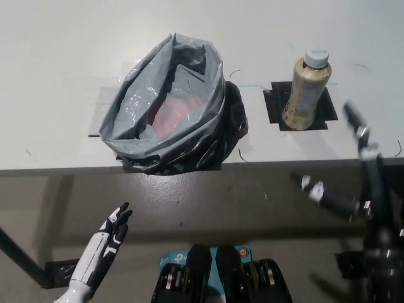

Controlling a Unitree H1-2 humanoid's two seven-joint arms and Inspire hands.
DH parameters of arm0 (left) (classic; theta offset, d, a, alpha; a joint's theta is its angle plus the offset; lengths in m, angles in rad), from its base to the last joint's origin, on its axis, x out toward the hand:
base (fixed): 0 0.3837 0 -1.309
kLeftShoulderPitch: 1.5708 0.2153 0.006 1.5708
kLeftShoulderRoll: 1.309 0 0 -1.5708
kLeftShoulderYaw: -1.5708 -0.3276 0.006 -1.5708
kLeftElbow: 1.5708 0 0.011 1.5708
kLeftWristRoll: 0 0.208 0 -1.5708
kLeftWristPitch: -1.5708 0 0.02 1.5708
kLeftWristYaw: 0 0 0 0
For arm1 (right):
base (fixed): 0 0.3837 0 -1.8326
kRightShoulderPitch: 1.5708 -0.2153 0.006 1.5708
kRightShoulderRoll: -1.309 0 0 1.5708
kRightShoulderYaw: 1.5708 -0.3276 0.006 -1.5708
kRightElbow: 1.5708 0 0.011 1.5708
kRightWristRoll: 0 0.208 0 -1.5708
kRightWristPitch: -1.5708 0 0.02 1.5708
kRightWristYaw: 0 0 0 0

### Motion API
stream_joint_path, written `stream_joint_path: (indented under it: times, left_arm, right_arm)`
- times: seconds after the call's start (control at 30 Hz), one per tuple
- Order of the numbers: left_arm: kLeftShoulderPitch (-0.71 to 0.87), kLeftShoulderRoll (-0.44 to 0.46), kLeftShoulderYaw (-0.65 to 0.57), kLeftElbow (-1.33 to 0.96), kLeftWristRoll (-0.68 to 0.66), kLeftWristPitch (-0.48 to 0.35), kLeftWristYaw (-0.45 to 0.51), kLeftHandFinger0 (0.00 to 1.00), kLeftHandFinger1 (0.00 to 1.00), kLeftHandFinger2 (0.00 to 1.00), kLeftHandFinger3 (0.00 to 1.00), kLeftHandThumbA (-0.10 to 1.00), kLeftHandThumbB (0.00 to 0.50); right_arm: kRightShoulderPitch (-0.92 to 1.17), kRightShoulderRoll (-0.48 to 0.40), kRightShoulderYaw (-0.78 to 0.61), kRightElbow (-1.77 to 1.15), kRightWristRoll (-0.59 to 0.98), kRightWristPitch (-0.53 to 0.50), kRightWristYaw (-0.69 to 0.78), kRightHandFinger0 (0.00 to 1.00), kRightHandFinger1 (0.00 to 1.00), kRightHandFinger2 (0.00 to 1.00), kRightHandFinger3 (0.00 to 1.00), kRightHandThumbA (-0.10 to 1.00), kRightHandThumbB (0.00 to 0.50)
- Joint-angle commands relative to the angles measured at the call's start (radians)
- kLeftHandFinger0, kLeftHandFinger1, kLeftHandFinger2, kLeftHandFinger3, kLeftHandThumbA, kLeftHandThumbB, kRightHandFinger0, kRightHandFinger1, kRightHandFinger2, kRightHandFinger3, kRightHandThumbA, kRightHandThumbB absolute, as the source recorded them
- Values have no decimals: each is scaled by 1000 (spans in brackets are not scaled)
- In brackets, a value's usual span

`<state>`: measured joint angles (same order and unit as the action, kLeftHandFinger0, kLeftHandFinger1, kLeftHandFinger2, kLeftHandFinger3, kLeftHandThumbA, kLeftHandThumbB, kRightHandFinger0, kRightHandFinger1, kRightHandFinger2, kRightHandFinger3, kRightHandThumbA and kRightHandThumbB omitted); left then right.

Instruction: Use the right hand to pick up a bottle of protein shake and place it into a plastic bag on the left side

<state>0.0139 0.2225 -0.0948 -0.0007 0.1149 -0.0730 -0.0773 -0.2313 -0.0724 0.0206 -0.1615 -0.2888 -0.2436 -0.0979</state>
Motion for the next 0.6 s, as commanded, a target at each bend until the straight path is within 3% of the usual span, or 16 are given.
stream_joint_path:
  times: [0.0,0.3,0.57]
  left_arm:
    - [-5,9,9,-34,9,-25,-5,1000,1000,1000,1000,1000,155]
    - [12,8,5,-40,-2,-38,-14,1000,1000,1000,1000,1000,125]
    - [30,-3,9,-43,-6,-43,-5,1000,1000,1000,1000,1000,159]
  right_arm:
    - [-98,11,-41,-39,-42,93,-33,1000,1000,1000,1000,998,395]
    - [-234,8,-87,87,-8,182,-34,1000,1000,1000,1000,1000,404]
    - [-343,-8,-111,258,19,196,-44,1000,1000,1000,1000,1000,433]
